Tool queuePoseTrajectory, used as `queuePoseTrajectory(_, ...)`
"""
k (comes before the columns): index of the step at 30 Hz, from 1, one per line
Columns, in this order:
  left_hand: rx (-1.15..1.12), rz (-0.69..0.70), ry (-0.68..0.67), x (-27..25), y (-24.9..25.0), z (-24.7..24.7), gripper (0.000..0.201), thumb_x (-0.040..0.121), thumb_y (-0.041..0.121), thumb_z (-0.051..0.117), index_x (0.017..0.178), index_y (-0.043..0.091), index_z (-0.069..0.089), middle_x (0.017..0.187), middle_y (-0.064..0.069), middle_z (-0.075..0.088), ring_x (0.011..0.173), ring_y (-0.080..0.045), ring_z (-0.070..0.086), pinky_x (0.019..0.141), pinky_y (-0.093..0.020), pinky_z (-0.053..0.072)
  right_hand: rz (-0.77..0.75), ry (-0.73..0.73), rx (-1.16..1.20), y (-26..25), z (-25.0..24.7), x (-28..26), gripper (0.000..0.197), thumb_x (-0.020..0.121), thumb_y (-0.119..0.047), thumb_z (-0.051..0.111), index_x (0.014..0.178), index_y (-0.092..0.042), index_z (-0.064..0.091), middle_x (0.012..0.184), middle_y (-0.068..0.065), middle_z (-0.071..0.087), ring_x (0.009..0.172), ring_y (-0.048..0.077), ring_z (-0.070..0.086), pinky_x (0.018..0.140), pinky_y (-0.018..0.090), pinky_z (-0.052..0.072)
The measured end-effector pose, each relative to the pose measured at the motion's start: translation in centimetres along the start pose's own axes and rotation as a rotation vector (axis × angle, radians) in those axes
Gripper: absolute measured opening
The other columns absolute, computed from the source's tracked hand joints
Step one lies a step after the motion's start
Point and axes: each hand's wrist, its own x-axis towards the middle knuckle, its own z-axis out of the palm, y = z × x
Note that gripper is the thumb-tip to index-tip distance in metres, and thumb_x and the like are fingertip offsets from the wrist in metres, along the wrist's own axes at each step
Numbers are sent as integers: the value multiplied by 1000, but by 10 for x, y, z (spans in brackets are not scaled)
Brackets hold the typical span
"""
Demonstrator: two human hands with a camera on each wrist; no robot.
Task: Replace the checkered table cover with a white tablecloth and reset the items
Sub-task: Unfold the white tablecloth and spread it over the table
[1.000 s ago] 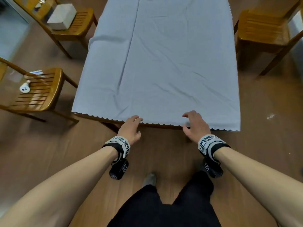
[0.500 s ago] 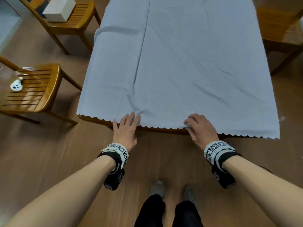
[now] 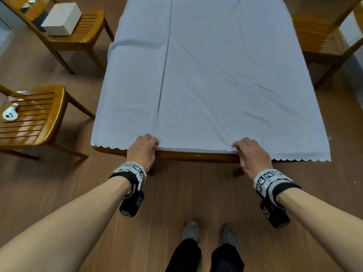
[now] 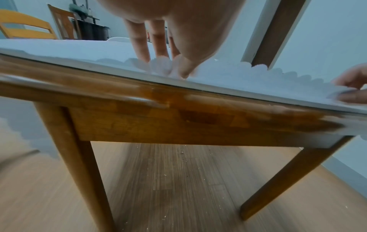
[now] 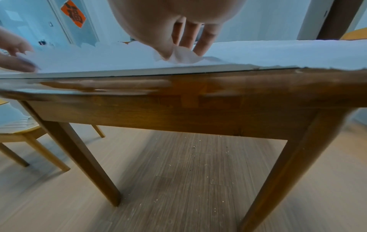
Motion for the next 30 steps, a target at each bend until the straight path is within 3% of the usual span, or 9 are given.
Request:
queuePoseTrajectory(4,9,45,-64,-9,-5,-3,20,93,7,53,99,19,68,97,2,55,92,-21,54,65,-34,45,-29,13,11,-1,0,-13,6,96,-18,61,100,-19,65,94,-4,59,82,19,56,57,27,41)
queuePoseTrajectory(9,50,69,-172,-26,-13,2,20,94,11,50,98,21,68,98,3,56,96,-20,54,63,-31,40,-54,-25,30,-4,9,-39,9,88,-13,70,96,-19,69,89,-4,59,77,19,58,52,27,43)
queuePoseTrajectory(14,82,48,-240,-42,-16,16,18,92,12,52,102,21,64,97,4,55,94,-20,54,64,-31,43,-62,-59,38,-7,22,-57,12,85,-12,74,94,-19,69,86,-5,58,74,18,58,53,24,38)
queuePoseTrajectory(17,95,27,-293,-49,-16,24,21,91,11,51,106,20,64,100,2,56,99,-23,55,63,-31,39,-25,-124,39,-8,31,-64,14,87,-13,72,98,-21,69,89,-5,58,78,18,58,53,27,45)
queuePoseTrajectory(20,149,16,-420,-53,-5,23,22,91,19,51,111,20,62,107,1,55,100,-24,57,69,-34,48,32,-253,36,-9,30,-70,21,90,-15,63,108,-25,66,102,-6,60,92,18,60,67,32,55)
queuePoseTrajectory(23,167,17,-515,-54,17,17,30,91,29,52,120,23,59,119,3,55,108,-23,58,80,-35,51,85,-336,56,-8,16,-73,26,95,-21,55,118,-28,63,114,-10,56,105,11,54,79,30,54)
queuePoseTrajectory(30,60,186,-477,-24,124,-13,32,90,27,52,120,24,63,117,1,65,107,-25,63,88,-37,53,209,-321,140,17,-65,-73,25,97,-21,49,117,-28,63,113,-11,58,110,10,55,94,31,49)
